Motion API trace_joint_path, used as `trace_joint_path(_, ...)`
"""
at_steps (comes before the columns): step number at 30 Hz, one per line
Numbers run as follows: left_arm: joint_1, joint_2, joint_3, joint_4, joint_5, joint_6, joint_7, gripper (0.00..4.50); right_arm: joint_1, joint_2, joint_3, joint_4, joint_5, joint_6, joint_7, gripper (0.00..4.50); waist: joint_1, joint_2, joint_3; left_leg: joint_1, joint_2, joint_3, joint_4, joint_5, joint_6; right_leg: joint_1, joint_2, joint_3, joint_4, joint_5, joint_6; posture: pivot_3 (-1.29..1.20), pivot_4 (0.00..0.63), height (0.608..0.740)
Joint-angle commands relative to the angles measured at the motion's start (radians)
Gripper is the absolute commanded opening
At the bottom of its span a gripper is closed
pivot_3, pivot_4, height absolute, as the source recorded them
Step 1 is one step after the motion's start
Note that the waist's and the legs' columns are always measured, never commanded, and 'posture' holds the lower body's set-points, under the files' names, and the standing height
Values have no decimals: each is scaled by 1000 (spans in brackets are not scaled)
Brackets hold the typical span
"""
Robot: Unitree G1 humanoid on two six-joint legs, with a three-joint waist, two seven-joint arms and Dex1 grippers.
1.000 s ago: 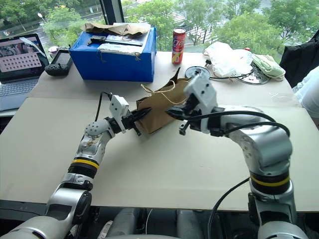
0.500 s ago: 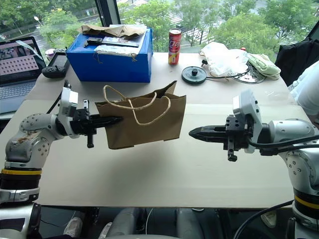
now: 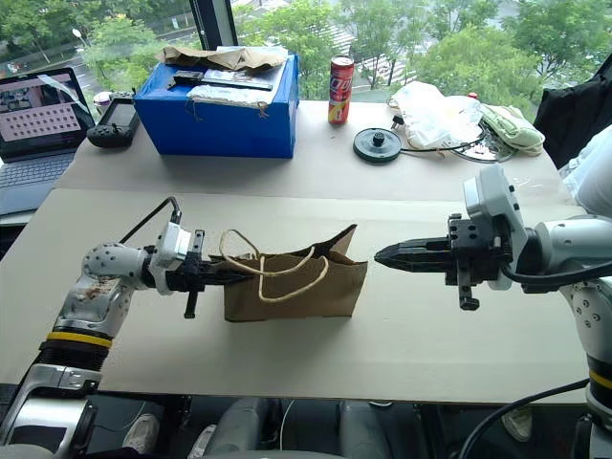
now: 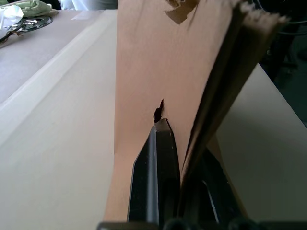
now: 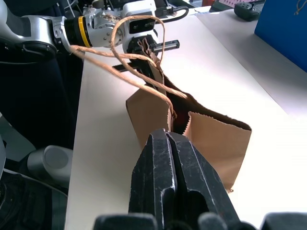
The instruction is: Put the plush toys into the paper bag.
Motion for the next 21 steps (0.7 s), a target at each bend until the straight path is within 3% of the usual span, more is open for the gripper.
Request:
trace_joint_path(1,-28,7,-3,46,23,-51,-33,23,-26,-23,10,3,-6,-34,6,0,0,0,0,0,0,0,0,0,0,0,0,0,0,0,0,0,150,739)
trace_joint_path(2,-34,10,-1,53,24,-50,-34,23,-28,-24,16,6,-8,-38,7,0,0,0,0,0,0,0,0,0,0,0,0,0,0,0,0,0,150,739)
trace_joint_path(3,-42,16,0,59,33,-47,-25,572,-32,-25,24,10,-11,-41,7,0,0,0,0,0,0,0,0,0,0,0,0,0,0,0,0,0,150,739)
trace_joint_path(4,-47,22,2,59,35,-36,-26,741,-35,-26,31,13,-16,-46,8,0,0,0,0,0,1,0,0,0,0,0,0,0,0,0,0,0,150,739)
trace_joint_path(11,-35,91,24,-31,3,81,-32,3184,-52,-25,61,40,-39,-73,15,0,-2,0,0,0,1,0,0,0,0,-1,0,0,1,0,0,0,150,739)
trace_joint_path(15,-25,178,81,-172,-84,242,-31,4458,-67,-30,62,61,-40,-87,30,0,-4,0,0,-1,1,0,0,0,0,-1,0,0,1,0,0,0,150,739)
trace_joint_path(21,-73,342,196,-325,-286,593,-16,4458,-76,-37,71,87,-55,-113,40,0,-9,1,0,0,2,0,0,0,0,-1,0,0,2,0,0,0,150,739)
